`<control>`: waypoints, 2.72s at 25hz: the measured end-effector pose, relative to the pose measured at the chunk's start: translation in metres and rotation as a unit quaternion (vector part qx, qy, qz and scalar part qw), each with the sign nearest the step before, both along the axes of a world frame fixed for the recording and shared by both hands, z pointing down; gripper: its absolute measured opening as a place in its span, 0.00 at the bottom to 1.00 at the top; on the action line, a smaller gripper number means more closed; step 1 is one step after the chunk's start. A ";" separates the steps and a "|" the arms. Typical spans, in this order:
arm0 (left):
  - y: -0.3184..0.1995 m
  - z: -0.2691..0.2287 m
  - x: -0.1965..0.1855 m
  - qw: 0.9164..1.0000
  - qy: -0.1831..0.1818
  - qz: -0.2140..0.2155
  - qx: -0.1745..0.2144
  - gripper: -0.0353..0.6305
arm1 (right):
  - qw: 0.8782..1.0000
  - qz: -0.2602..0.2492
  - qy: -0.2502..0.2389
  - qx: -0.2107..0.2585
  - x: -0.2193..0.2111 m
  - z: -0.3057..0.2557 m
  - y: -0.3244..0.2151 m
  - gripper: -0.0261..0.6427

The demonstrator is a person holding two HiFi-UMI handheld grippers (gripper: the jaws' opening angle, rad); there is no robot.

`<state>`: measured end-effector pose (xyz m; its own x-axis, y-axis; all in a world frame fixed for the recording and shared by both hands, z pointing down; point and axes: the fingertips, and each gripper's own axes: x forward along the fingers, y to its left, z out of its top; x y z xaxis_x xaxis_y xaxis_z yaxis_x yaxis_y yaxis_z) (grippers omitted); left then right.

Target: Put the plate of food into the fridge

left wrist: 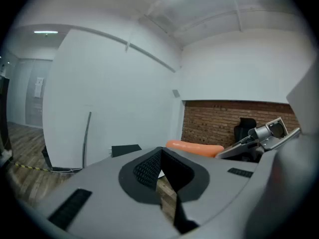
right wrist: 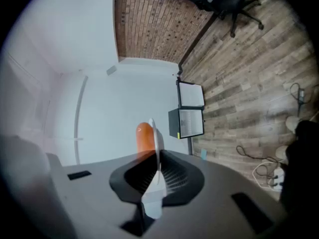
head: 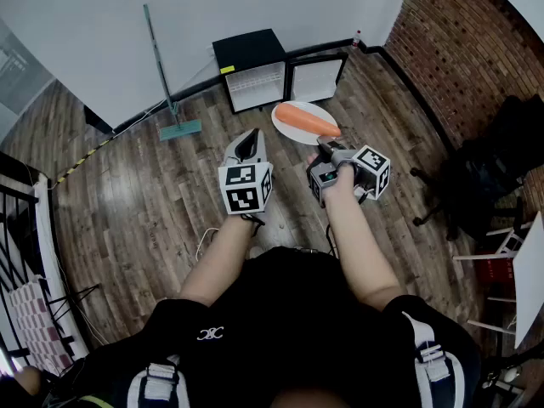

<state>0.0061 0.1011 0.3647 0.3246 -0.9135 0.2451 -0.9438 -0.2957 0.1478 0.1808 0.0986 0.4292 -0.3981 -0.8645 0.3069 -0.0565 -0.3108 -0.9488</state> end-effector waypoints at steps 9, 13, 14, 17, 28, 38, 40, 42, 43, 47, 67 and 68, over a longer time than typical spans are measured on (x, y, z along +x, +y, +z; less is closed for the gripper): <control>-0.009 0.009 -0.025 1.000 0.011 -0.003 -0.016 0.05 | 1.000 -0.005 -0.004 -0.006 -0.022 0.006 -0.009 0.10; -0.012 0.012 -0.040 1.000 0.006 -0.004 -0.017 0.05 | 1.000 -0.013 0.001 0.009 -0.036 0.003 -0.015 0.09; -0.012 0.013 -0.044 1.000 0.006 -0.005 -0.017 0.05 | 1.000 -0.014 0.002 0.012 -0.040 0.002 -0.016 0.09; -0.016 0.017 -0.059 1.000 0.007 -0.005 -0.018 0.05 | 1.000 -0.018 0.006 0.015 -0.056 0.003 -0.020 0.09; -0.035 0.039 -0.104 0.999 0.025 0.012 -0.032 0.05 | 1.000 -0.004 0.018 0.019 -0.095 0.011 -0.034 0.09; -0.084 0.056 -0.104 0.999 0.026 -0.003 -0.044 0.05 | 1.000 -0.002 0.010 0.022 -0.082 0.022 -0.084 0.09; -0.101 0.056 -0.099 0.999 0.022 -0.008 -0.044 0.05 | 1.000 -0.011 0.006 0.026 -0.077 0.021 -0.103 0.09; -0.121 0.054 -0.090 0.999 0.017 -0.010 -0.043 0.05 | 0.999 -0.016 0.006 0.036 -0.070 0.017 -0.128 0.09; -0.133 0.050 -0.085 0.999 0.014 -0.010 -0.041 0.05 | 0.999 -0.018 0.006 0.041 -0.066 0.014 -0.142 0.09; -0.181 0.032 -0.056 0.999 0.008 -0.010 -0.032 0.05 | 0.998 -0.034 0.007 0.046 -0.048 0.006 -0.191 0.09; -0.291 0.071 0.032 0.995 -0.031 -0.020 -0.095 0.05 | 0.998 -0.062 -0.019 0.017 0.032 0.051 -0.301 0.09; -0.295 0.074 0.031 0.994 -0.029 -0.023 -0.099 0.05 | 0.998 -0.064 -0.020 0.013 0.030 0.054 -0.303 0.09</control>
